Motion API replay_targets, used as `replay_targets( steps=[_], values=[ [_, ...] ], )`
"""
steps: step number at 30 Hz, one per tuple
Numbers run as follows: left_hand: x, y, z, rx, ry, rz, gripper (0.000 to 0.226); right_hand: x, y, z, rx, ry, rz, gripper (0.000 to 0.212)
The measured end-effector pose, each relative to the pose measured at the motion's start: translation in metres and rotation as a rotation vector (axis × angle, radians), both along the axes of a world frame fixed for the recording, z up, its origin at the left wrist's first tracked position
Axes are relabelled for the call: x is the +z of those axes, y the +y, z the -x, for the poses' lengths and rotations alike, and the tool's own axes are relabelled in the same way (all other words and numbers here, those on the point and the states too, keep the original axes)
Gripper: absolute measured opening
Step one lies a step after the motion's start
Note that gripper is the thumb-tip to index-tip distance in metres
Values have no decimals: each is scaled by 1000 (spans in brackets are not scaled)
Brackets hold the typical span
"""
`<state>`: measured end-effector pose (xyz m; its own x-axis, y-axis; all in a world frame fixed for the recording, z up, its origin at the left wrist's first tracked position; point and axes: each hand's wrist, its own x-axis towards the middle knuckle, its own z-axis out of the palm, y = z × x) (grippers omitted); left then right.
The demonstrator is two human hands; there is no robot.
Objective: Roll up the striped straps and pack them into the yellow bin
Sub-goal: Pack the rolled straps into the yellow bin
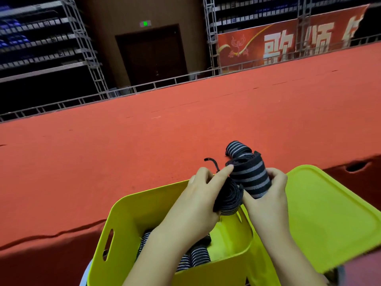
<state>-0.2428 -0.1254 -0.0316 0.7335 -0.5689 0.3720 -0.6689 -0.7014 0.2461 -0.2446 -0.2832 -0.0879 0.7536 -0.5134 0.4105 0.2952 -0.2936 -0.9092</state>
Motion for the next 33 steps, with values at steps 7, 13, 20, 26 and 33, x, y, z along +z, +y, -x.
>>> replay_targets(
  steps=[7,13,20,26,33],
  values=[
    [-7,4,-1,34,28,45,58,-6,3,-1,0,-7,35,63],
    [-8,9,-14,130,218,131,45,-5,-10,-6,2,16,28,63],
    [-27,11,-66,533,625,-14,57,-8,-11,-2,71,47,-26,61],
    [-39,33,-77,753,715,-80,58,-5,-20,1,92,5,-72,62],
    [-45,24,-86,791,751,-69,67,2,-12,-4,107,-62,-123,63]
  ],
)
